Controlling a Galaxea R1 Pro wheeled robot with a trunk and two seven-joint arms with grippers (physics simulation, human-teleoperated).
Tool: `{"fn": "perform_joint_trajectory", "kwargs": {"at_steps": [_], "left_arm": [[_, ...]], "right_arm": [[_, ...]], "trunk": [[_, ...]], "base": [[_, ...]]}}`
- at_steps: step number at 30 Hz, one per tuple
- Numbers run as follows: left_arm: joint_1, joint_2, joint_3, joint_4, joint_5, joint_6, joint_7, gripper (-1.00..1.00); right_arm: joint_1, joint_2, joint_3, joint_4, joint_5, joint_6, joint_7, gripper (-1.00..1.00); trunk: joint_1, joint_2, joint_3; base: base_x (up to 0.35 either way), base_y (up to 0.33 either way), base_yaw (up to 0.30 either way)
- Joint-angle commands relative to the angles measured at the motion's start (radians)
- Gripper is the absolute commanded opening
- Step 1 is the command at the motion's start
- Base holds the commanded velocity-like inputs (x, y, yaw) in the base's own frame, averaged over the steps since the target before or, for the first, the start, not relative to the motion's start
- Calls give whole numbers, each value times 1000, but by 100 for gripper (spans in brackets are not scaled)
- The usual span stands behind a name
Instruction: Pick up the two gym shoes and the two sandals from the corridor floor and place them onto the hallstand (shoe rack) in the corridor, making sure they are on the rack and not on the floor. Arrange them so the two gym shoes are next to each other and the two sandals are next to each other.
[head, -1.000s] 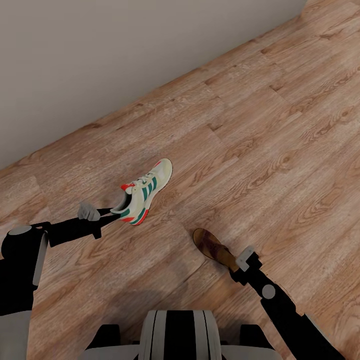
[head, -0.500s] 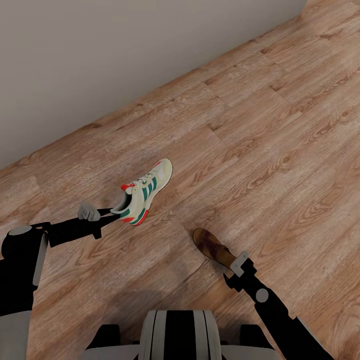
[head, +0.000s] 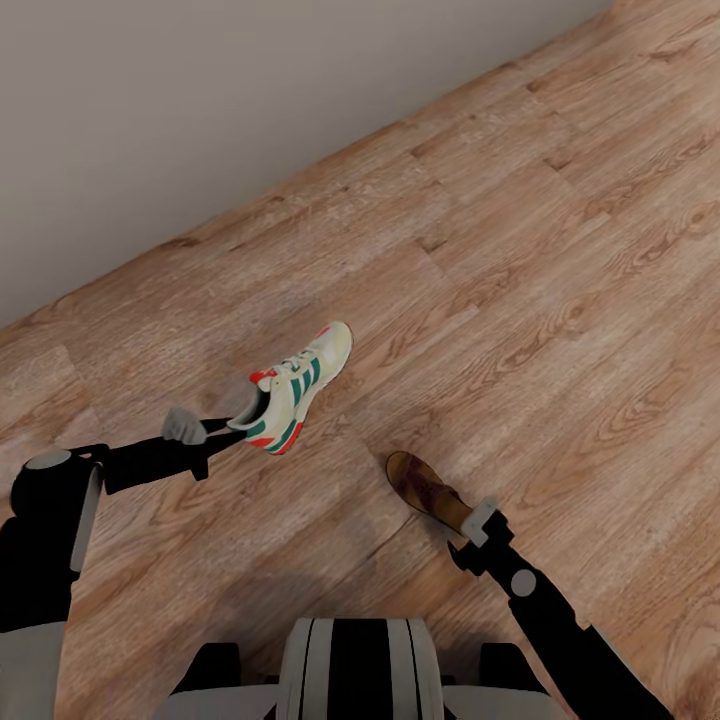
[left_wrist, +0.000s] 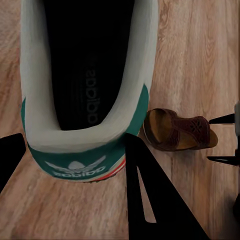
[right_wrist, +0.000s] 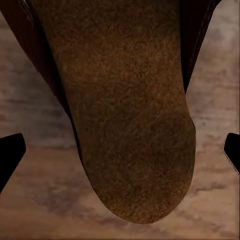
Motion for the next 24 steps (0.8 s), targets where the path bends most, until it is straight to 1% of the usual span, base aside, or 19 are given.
{"fn": "perform_joint_trajectory", "kwargs": {"at_steps": [1,12,17,24], "left_arm": [[-1,0,0,-1,-6,10,-8,-100],[-1,0,-4,-1,-6,10,-8,-100],[-1,0,-3,-1,-7,10,-8,-100],[-1,0,-3,-1,-8,10,-8,-100]], "right_arm": [[-4,-1,1,-2,10,6,4,100],[-10,-1,0,-3,10,6,4,100],[-10,-1,0,-3,10,6,4,100],[-11,-1,0,8,10,6,4,100]], "trunk": [[0,0,-1],[0,0,-1],[2,-1,-20],[2,-1,-20]], "base": [[0,0,0],[0,0,0],[0,0,0],[0,0,0]]}}
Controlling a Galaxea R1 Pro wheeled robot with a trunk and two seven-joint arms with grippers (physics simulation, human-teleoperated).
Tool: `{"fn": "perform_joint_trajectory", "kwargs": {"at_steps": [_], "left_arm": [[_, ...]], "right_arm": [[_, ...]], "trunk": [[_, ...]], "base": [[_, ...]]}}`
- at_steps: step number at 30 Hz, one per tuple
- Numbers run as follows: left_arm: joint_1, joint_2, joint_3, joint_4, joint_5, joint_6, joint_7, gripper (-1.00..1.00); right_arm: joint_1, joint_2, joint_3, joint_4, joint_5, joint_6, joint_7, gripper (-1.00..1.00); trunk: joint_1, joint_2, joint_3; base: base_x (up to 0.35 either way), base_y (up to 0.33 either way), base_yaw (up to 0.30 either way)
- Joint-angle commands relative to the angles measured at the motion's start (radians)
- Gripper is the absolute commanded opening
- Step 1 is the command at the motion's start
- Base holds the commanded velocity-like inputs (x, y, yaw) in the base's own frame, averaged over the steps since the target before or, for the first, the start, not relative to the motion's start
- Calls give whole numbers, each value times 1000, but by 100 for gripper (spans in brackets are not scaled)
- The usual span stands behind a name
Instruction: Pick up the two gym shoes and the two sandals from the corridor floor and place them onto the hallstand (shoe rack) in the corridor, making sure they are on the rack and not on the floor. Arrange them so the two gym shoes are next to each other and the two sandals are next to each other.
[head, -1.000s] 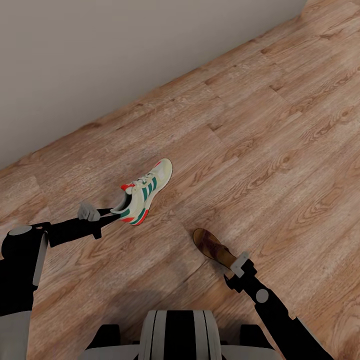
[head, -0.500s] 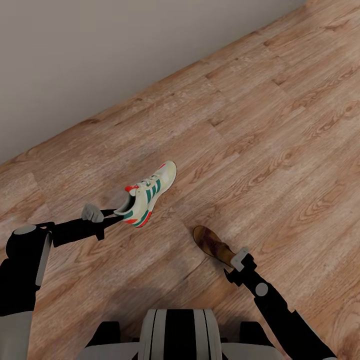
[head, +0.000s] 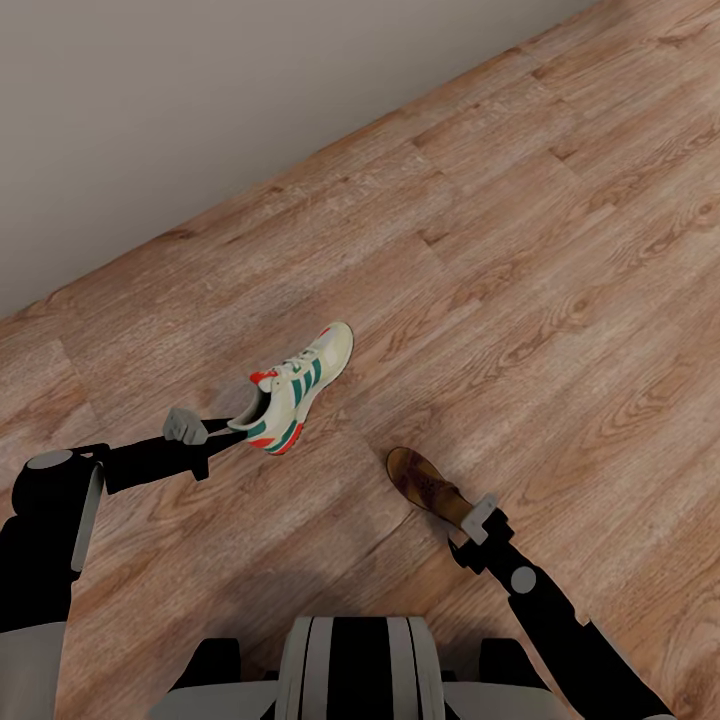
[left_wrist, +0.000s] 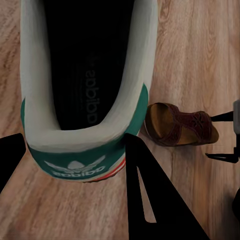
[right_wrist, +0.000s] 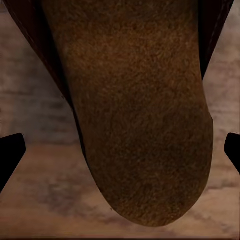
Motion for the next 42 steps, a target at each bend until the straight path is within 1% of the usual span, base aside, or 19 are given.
{"fn": "perform_joint_trajectory", "kwargs": {"at_steps": [1,15,17,42], "left_arm": [[-1,-1,1,-1,-6,10,-8,-100],[0,-1,1,-1,-6,10,-8,-100],[0,-1,1,-1,-6,10,-8,-100],[0,0,1,-1,-5,10,-8,-100]], "right_arm": [[0,-1,2,2,11,6,4,100],[0,-1,2,13,11,6,4,100],[0,-1,2,13,11,6,4,100],[0,-2,1,13,11,6,3,100]], "trunk": [[0,0,0],[0,0,0],[1,-1,-8],[1,-1,-8]], "base": [[0,0,0],[0,0,0],[0,0,0],[0,0,0]]}}
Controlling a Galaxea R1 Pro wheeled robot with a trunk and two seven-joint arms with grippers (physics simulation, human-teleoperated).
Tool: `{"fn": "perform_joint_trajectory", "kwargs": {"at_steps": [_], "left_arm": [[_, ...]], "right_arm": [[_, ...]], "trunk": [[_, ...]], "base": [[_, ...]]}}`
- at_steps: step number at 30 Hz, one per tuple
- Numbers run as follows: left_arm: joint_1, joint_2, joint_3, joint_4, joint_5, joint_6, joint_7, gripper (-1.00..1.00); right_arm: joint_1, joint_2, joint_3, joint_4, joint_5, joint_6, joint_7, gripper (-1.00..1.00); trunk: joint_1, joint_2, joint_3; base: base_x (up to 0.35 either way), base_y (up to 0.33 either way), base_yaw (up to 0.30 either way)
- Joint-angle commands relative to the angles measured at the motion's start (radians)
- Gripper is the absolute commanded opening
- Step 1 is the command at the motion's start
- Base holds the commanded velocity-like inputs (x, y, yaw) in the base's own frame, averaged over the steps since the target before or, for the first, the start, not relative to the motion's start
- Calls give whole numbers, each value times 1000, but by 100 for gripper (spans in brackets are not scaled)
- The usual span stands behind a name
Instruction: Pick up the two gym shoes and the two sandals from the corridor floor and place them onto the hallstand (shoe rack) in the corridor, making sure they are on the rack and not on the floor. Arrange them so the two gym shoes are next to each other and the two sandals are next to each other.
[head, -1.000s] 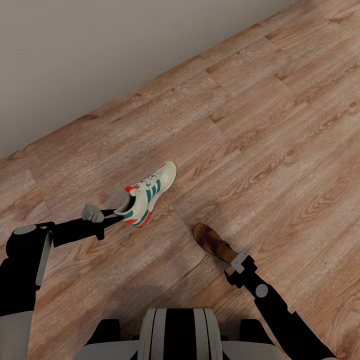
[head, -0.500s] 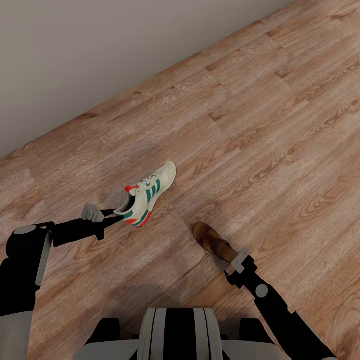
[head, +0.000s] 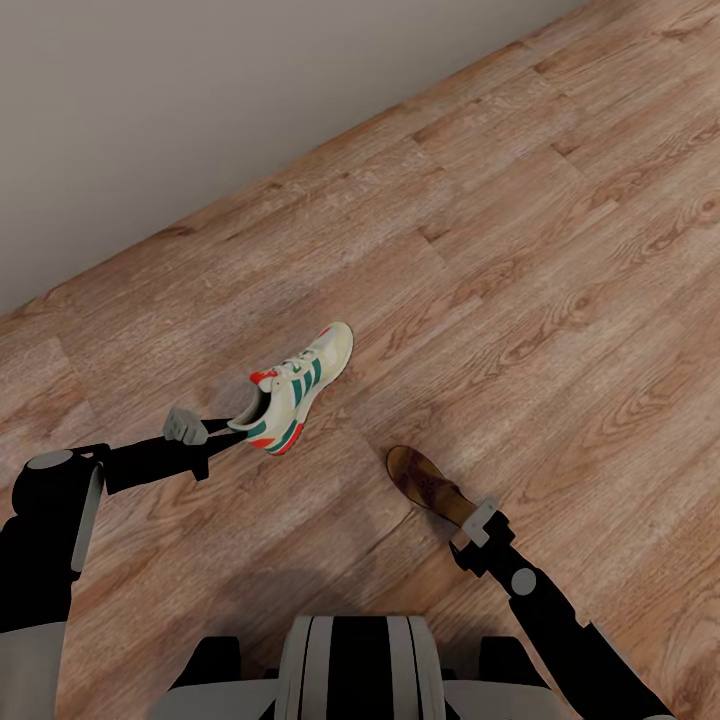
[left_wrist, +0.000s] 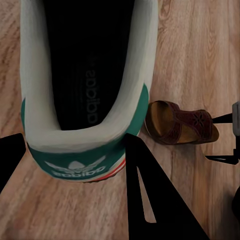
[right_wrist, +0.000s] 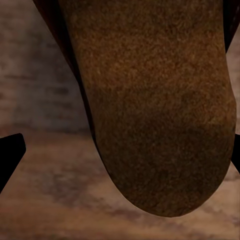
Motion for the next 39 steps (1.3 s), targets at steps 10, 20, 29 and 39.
{"fn": "perform_joint_trajectory", "kwargs": {"at_steps": [10,20,29,39], "left_arm": [[0,-1,2,-1,-6,10,-8,-100],[0,-1,2,-1,-6,9,-8,-100],[0,0,2,-1,-6,9,-8,-100],[0,-1,2,-1,-6,9,-8,-100]], "right_arm": [[0,-1,2,-2,11,6,4,100],[0,0,2,-2,11,6,4,-100],[0,-1,2,-2,12,6,4,-100],[0,0,0,-2,9,-2,5,-100]], "trunk": [[0,0,0],[0,0,0],[0,0,0],[0,0,0]], "base": [[90,0,0],[7,0,0],[0,0,0],[0,0,0]]}}
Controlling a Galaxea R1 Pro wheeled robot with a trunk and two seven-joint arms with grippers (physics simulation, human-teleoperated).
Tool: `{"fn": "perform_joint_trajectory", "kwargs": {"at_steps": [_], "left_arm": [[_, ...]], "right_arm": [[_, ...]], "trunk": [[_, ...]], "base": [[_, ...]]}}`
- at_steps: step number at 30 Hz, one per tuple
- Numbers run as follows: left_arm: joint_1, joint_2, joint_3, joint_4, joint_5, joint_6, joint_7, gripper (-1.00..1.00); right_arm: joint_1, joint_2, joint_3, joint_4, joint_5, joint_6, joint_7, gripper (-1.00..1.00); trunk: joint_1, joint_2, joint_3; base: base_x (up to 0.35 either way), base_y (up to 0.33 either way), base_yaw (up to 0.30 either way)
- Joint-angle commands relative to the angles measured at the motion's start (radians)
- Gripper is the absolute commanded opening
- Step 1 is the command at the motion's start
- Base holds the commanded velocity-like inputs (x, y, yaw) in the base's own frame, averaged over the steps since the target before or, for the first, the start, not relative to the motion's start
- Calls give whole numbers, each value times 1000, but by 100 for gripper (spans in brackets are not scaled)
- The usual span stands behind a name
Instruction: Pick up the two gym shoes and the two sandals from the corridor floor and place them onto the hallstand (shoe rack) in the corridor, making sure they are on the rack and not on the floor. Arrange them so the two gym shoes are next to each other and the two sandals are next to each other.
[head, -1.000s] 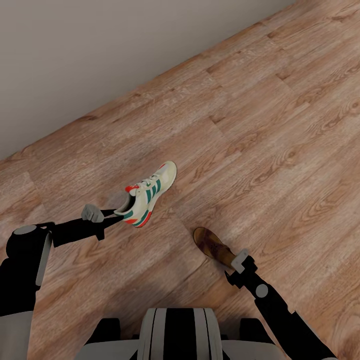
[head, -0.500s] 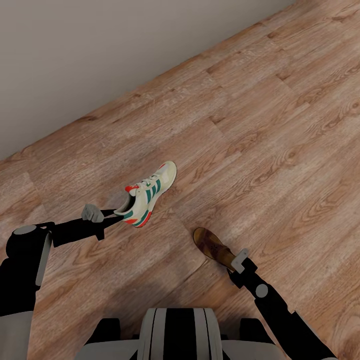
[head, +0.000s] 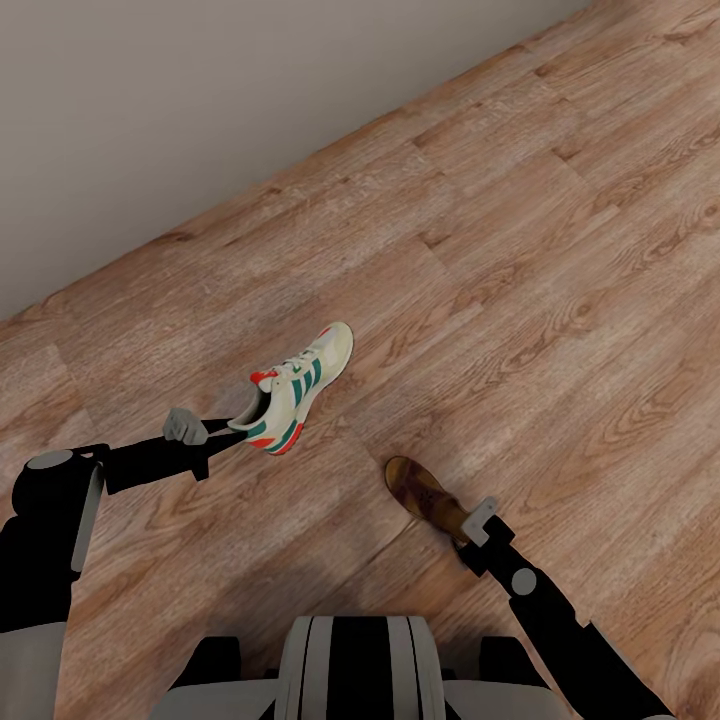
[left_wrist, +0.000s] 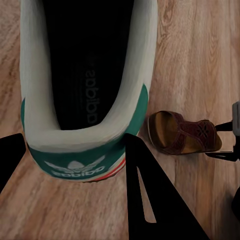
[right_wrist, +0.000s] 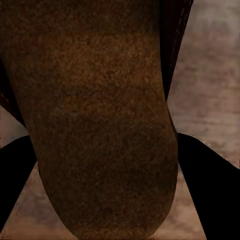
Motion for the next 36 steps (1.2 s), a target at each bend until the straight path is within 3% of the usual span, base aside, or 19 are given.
{"fn": "perform_joint_trajectory", "kwargs": {"at_steps": [1,17,19,22,24,26,28,30,33,36], "left_arm": [[-1,0,1,-1,-6,10,-8,-100],[-1,-1,0,-1,-6,10,-7,-100],[0,-1,0,-1,-7,10,-7,-100],[4,-1,-8,-1,-9,10,-6,-100],[12,-1,-19,-1,-9,10,-5,-100],[16,-1,-33,-1,-10,10,-4,-100],[18,-1,-56,-1,-11,10,-3,-100],[19,-2,-85,-1,-12,10,-2,-100],[19,-2,-127,-1,-13,10,10,-100],[27,-5,-154,-1,-13,10,77,-100]], "right_arm": [[0,-1,2,-2,6,5,5,-100],[2,1,7,-10,-15,8,17,-100],[2,1,8,-13,-83,13,17,-100],[2,0,7,-19,-278,27,16,-100],[3,-1,6,-37,-406,77,16,-100],[3,-5,5,-66,-495,160,16,-100],[3,-8,4,-103,-540,240,16,-100],[2,-10,4,-144,-559,296,16,-100],[3,-10,3,-223,-569,413,16,-100],[3,-8,3,-301,-571,596,16,-100]], "trunk": [[0,0,-1],[0,0,-1],[0,0,-1],[0,0,-1],[0,0,-1],[0,0,-1],[0,0,-1],[0,0,-1],[0,0,-1],[0,0,-1]], "base": [[0,0,0],[0,0,0],[0,0,0],[0,0,0],[0,0,0],[0,0,0],[0,0,0],[2,0,0],[46,0,0],[74,0,0]]}}
